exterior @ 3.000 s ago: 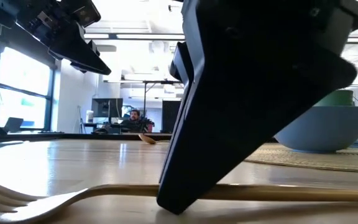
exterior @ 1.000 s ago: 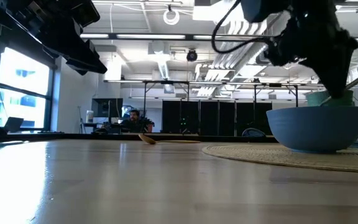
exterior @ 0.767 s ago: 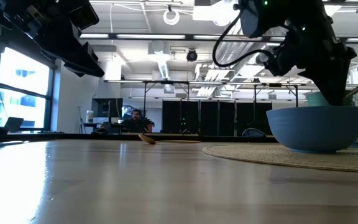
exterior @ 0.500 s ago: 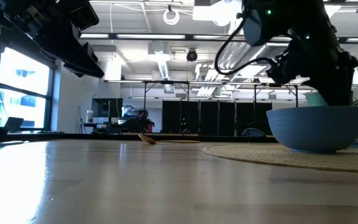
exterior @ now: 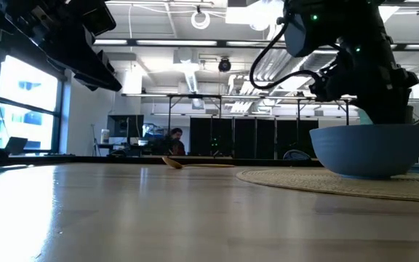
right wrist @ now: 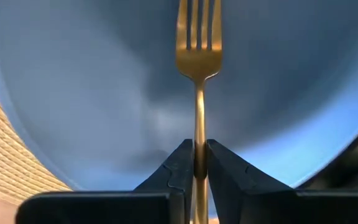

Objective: Pick & Place Utensil
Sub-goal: Put the gold fork into the blue bowl on the brown placemat, then put the gold spoon into the blue bowl on the brown placemat

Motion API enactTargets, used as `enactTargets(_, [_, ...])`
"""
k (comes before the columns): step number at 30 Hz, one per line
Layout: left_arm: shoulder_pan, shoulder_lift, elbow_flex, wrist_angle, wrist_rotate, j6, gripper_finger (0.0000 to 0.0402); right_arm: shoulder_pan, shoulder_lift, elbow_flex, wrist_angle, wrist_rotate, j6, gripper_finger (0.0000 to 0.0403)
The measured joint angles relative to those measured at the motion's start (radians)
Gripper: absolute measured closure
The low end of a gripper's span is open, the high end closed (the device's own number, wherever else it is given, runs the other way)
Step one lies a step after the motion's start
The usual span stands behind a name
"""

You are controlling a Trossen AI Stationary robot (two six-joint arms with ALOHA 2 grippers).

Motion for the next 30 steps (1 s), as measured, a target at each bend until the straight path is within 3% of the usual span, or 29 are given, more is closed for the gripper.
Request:
enactTargets(14, [0.0,0.0,0.0,0.0,0.002,-0.044,0.0293,0.003,-0.005,0.0,-0.01,0.009,0.031,0.0313])
enactTargets(22, [0.0,0.0,0.0,0.0,0.002,-0.045,0.0293,0.003,-0.102,0.001,-0.013,0.004,0.096,0.0282])
enactTargets(30, [0.0,0.0,0.0,0.001,-0.002,-0.056,0.0293,0.065,-0.242,0.002,0.024,0.139,0.163,0.0274])
